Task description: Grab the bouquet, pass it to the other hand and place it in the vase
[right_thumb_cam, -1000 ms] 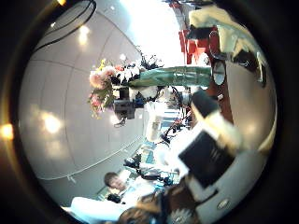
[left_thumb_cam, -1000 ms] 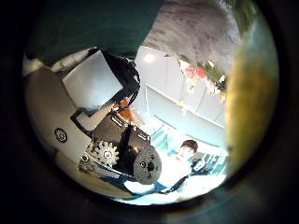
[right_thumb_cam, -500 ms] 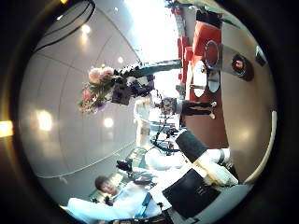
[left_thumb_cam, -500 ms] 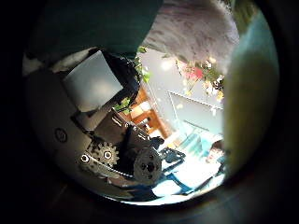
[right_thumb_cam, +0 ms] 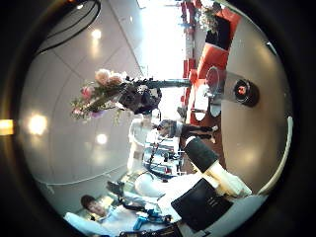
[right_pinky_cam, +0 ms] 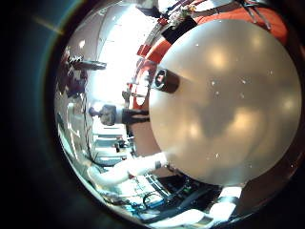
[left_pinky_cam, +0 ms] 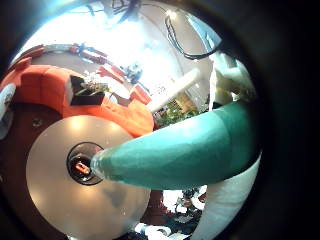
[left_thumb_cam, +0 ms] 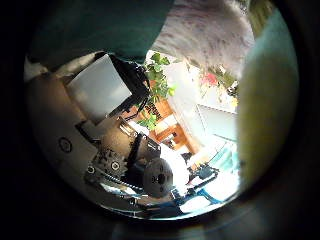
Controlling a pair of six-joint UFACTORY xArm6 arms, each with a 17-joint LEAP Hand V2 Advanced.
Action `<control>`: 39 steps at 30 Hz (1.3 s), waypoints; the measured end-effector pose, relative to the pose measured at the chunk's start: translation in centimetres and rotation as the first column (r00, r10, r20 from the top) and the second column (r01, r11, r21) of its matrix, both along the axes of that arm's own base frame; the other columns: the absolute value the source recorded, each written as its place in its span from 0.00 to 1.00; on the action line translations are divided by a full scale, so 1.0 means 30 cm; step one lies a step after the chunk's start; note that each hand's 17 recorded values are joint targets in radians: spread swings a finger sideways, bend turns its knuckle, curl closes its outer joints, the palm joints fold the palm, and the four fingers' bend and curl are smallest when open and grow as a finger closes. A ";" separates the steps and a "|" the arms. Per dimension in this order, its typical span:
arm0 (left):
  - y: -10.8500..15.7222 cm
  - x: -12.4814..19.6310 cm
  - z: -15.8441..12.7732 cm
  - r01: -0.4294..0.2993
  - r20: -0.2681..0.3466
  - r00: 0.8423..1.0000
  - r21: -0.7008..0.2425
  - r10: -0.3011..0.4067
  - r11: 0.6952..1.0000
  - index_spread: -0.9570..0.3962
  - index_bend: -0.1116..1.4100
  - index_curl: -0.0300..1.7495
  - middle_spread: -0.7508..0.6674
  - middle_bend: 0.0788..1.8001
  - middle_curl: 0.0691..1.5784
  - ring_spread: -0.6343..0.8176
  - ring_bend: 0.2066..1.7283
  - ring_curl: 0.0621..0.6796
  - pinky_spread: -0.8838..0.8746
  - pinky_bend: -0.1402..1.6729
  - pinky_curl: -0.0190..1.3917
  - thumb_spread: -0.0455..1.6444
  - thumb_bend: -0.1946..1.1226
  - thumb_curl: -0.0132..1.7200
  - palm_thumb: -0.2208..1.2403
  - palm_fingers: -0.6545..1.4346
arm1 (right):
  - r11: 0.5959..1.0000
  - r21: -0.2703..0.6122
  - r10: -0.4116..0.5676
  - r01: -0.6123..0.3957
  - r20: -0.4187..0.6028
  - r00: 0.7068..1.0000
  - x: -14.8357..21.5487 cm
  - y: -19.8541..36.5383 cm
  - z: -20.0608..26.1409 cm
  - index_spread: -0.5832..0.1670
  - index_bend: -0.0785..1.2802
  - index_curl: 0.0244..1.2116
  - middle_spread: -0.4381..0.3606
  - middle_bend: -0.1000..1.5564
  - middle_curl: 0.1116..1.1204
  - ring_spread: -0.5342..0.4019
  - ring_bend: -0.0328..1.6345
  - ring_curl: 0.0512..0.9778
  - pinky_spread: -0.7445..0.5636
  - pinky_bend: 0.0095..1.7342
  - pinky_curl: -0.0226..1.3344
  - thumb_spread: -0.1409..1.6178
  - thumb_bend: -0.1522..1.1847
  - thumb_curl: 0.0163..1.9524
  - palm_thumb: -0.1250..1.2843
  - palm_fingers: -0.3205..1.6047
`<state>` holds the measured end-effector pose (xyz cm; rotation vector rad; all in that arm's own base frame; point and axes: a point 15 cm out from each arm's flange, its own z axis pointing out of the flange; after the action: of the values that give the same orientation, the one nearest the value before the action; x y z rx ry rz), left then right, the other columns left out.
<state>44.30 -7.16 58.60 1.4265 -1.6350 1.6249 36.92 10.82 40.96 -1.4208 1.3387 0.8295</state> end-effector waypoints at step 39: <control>0.103 0.150 -0.527 0.031 -0.193 0.979 -0.146 -0.060 0.989 0.69 0.09 0.44 0.84 0.09 0.28 0.76 0.33 0.24 0.70 0.17 0.53 0.54 0.10 0.25 0.19 0.16 | 1.000 0.007 0.019 -0.019 -0.023 1.000 -0.004 0.019 -0.021 0.44 0.18 0.22 0.71 0.18 0.21 0.79 0.27 0.22 0.92 0.28 0.25 0.66 0.10 0.27 0.63 0.21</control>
<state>48.80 -4.07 42.78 1.4172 -1.4021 1.4906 36.81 11.40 40.34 -1.4250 1.3406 0.8646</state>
